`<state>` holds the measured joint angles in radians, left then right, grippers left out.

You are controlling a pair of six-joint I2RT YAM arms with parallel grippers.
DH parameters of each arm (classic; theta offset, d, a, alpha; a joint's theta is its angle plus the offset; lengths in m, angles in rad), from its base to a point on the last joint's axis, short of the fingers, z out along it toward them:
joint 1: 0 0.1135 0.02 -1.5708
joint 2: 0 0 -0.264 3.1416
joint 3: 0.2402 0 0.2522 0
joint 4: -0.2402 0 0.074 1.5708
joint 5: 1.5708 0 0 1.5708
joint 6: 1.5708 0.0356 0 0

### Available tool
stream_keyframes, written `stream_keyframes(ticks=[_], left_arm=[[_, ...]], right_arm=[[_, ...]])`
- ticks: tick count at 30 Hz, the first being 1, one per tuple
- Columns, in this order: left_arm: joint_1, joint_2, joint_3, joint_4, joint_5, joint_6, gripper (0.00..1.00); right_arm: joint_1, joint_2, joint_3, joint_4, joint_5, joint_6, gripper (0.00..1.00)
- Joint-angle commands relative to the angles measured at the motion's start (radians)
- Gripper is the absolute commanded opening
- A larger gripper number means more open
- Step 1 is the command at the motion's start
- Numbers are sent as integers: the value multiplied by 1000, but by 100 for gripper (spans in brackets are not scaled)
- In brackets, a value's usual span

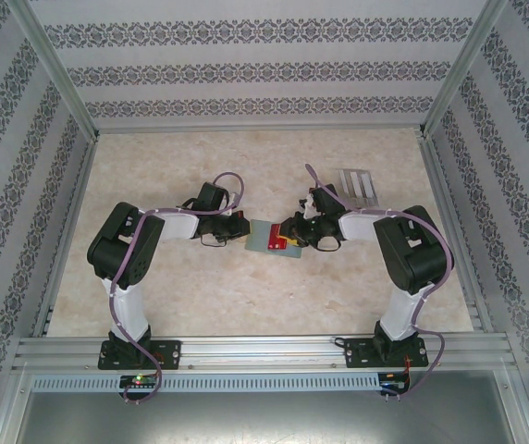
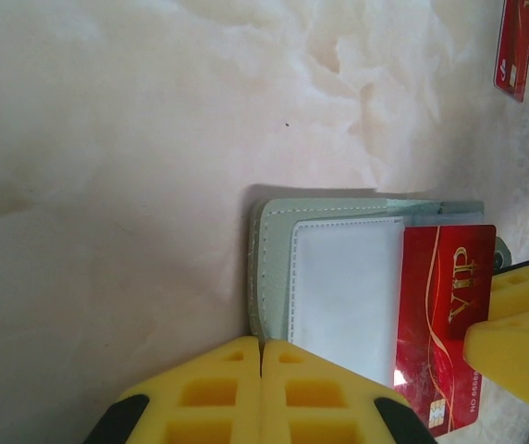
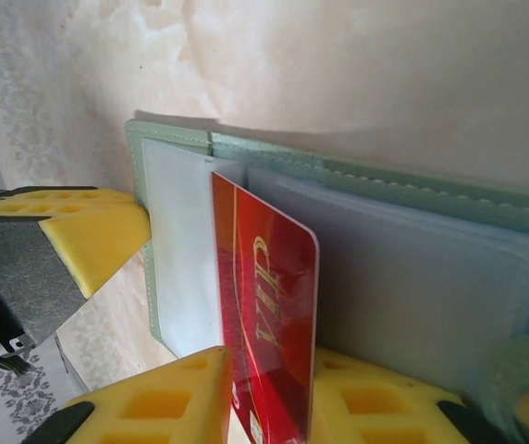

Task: Put the credit cards into the card holder
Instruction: Insert the credit card into the card slot.

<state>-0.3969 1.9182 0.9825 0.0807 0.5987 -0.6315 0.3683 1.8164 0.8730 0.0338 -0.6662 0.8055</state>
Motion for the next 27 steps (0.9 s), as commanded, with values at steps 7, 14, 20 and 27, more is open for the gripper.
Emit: stream_keyframes(ticks=[7,14,20,27], left_arm=[[-9,56,1,-84,-24,23,0],[-8,59,3,-88,-27,24,0],[-9,57,3,-99,-46,24,0],[-8,54,-1,-91,-43,21,0]], right_arm=[[-5,2,-23,-22,10,-6,8],[-3,29,-18,17,-15,22,1],[-5,24,-37,100,-74,66,0],[-6,57,-45,170,-98,105,1]])
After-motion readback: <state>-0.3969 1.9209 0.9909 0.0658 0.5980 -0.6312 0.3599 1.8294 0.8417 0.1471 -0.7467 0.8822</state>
